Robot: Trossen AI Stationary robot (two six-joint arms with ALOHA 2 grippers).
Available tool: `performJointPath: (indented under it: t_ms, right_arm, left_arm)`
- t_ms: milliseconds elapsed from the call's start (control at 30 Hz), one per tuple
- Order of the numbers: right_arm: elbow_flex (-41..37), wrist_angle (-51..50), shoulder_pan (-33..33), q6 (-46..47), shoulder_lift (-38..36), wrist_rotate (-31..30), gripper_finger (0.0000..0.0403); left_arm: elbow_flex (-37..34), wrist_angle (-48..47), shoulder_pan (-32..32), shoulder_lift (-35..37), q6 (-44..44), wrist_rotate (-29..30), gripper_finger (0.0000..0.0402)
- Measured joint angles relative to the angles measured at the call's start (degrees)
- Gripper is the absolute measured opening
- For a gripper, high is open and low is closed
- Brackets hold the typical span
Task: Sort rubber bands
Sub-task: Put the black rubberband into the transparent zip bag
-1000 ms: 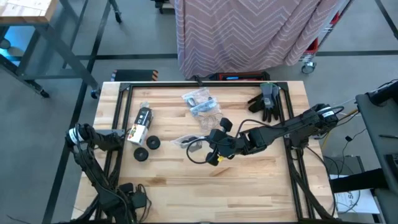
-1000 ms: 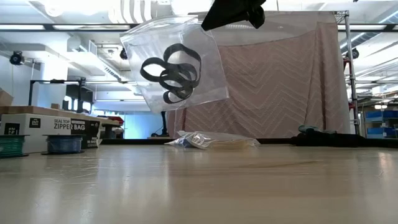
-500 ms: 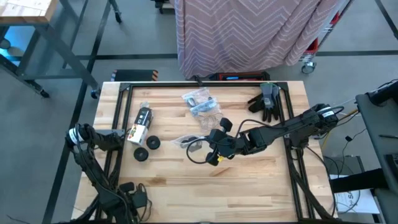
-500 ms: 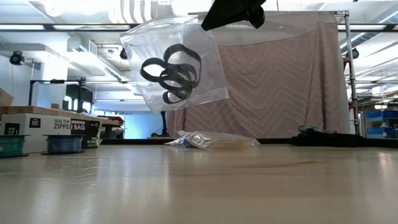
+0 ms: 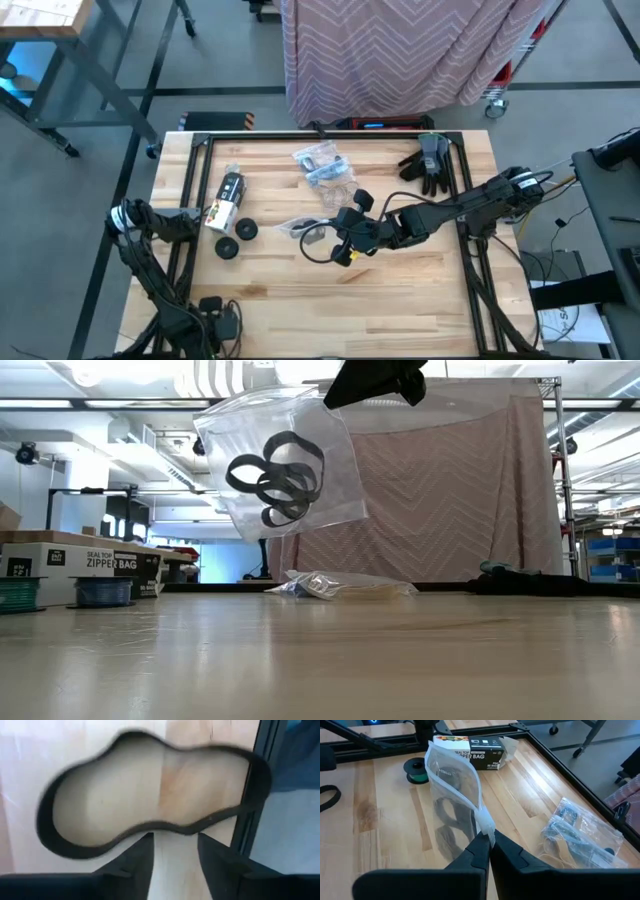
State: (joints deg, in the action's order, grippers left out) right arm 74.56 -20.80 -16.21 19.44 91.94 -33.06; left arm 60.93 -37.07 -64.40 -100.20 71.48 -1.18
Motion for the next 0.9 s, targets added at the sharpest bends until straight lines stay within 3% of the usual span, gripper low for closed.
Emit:
performJointPath:
  t_ms: [200, 333, 500, 700, 900]
  right_arm:
    - [0.0, 0.0, 0.0, 0.0, 0.0, 0.0, 0.0]
    - [0.0, 0.0, 0.0, 0.0, 0.0, 0.0, 0.0]
    - [0.0, 0.0, 0.0, 0.0, 0.0, 0.0, 0.0]
    - [0.0, 0.0, 0.0, 0.0, 0.0, 0.0, 0.0]
    - [0.0, 0.0, 0.0, 0.0, 0.0, 0.0, 0.0]
  left_arm:
    - [0.0, -0.5, 0.5, 0.0, -1.7, 8.4, 0.0195]
    - [0.0, -4.7, 1.4, 0.0, -2.8, 13.4, 0.0215]
    - [0.0, -7.8, 3.3, 0.0, -8.2, 18.1, 0.0213]
    - [0.6, -7.7, 4.9, 0.0, -15.1, 18.1, 0.0196]
    - [3.0, -8.5, 4.9, 0.0, -27.9, 16.6, 0.0182]
